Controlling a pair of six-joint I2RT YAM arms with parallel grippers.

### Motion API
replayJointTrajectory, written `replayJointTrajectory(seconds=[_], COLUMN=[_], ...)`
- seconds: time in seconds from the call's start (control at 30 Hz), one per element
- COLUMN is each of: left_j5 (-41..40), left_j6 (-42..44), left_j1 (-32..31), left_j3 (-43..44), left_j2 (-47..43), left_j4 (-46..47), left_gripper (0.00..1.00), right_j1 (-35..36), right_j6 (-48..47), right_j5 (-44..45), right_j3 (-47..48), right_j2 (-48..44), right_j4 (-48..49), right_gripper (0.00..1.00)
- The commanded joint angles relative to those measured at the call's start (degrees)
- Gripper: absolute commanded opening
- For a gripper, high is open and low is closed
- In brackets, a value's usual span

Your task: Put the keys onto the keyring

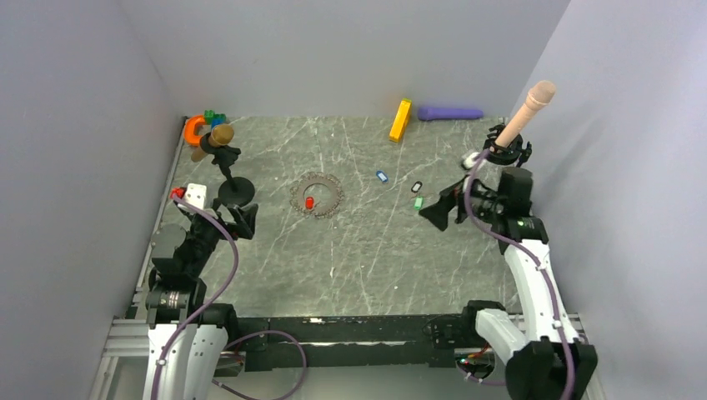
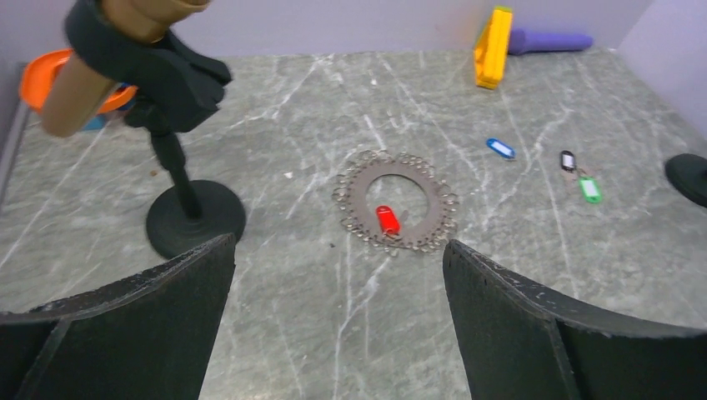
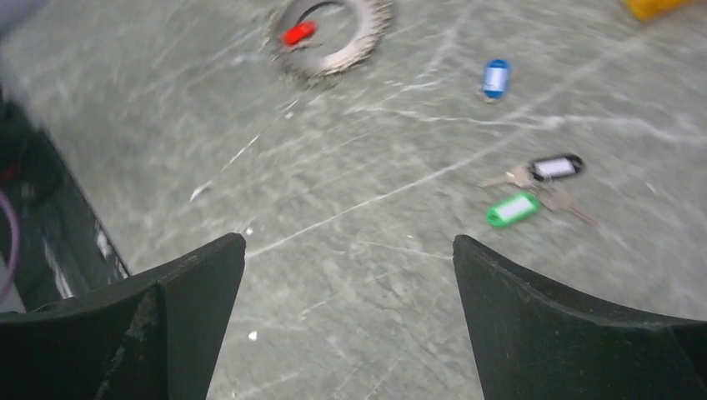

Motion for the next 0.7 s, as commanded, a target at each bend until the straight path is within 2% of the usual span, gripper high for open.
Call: replayJointTrajectory(seconds=[0.0, 0.1, 0.17, 0.33, 0.47, 0.57, 0.67], left_j5=[8.9, 10.8, 11.1, 10.9, 9.6, 9.5, 9.3], left_j6=[-2.2, -3.0, -1.9, -0.8, 0.1, 0.5, 0.8], left_j1=[-1.2, -1.2, -1.2, -1.1, -1.2, -1.1, -1.1], left_j3=[-2.1, -2.0, -1.3, -1.2, -0.6, -0.6, -0.5], left_j2=[0.8, 2.3, 3.4, 4.8, 5.6, 6.1, 6.9], left_j4=[5.7, 5.5, 3.9, 3.7, 2.9, 3.2, 2.9], left_gripper=[0.98, 0.98, 0.98, 0.98, 0.99, 0.98, 0.99], right_j1=[13.7, 21.2, 23.6, 26.0, 26.0, 24.7, 20.6], right_j6=[-23.8, -27.7, -28.2, -26.2, -22.0, -19.0, -16.4], right_j5=[9.6, 16.2, 20.0, 26.5, 32.4, 38.5, 38.2], right_j3=[5.5, 6.4, 7.4, 12.1, 17.7, 22.1, 29.2], right_j2=[0.8, 3.6, 7.0, 18.2, 27.6, 35.0, 44.0], right_j4=[-12.2, -12.5, -11.2, -6.5, -3.8, -1.6, -4.3], right_gripper=[1.00, 1.00, 1.00, 1.00, 0.95, 0.87, 0.74])
